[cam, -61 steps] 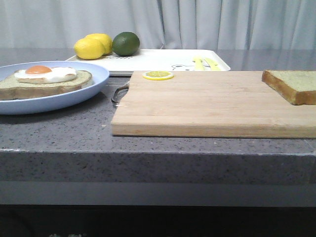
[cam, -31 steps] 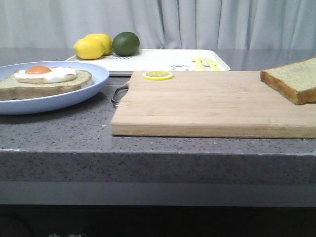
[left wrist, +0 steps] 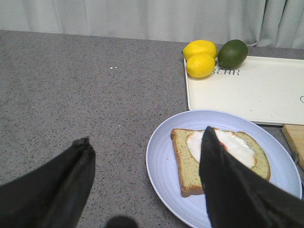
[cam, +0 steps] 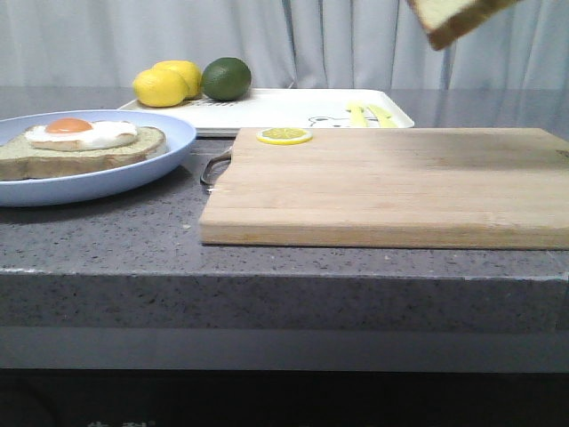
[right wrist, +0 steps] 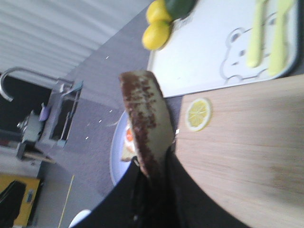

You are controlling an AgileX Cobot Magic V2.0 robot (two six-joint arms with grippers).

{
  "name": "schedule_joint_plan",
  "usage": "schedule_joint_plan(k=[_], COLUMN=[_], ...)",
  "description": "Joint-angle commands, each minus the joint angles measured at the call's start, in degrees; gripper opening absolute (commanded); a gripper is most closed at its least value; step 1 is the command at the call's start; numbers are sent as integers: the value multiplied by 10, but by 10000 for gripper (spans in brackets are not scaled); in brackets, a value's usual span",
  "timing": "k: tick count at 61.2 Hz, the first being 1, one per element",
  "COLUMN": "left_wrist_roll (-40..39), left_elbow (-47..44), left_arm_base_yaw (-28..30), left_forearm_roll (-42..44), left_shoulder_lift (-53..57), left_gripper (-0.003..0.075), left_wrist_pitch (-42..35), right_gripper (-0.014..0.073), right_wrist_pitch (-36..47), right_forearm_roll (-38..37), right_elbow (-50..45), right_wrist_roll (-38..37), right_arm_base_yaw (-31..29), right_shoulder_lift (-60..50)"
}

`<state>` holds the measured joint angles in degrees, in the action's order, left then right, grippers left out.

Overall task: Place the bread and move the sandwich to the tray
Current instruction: 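Lift the bread slice and carry it over the egg-topped bread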

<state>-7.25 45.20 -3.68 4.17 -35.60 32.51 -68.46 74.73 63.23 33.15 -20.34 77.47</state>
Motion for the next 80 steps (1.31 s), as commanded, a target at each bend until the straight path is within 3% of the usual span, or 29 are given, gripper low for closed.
schedule_joint_plan(k=[1,22,33,37,53,64,80], left_wrist_roll=[0,0,0,0,0,0,0], left_elbow=[16,16,16,16,16,16,16], left_arm_base_yaw=[-4,-4,-4,-4,-4,-5,-5], left_forearm_roll=[3,2,2,2,2,1,1], left_shoulder_lift=[-3,-3,-3,-3,-3,-3,-3], left_gripper=[470,470,470,470,470,470,470], left_wrist_pitch=[-45,-45,-45,-45,-45,-46,-46], right_gripper=[34,34,34,34,34,34,36], right_wrist_pitch=[-24,272,373,375,343,346,400], right_forearm_roll=[70,189,303,358,358,358,358], right_elbow=[16,15,16,24,145,225,241], right_wrist_roll=[3,3,8,32,35,-16,-28], right_arm_base_yaw=[65,378,483,501,527,538,550], right_shoulder_lift=[-21,-9,47,79,210,282,326])
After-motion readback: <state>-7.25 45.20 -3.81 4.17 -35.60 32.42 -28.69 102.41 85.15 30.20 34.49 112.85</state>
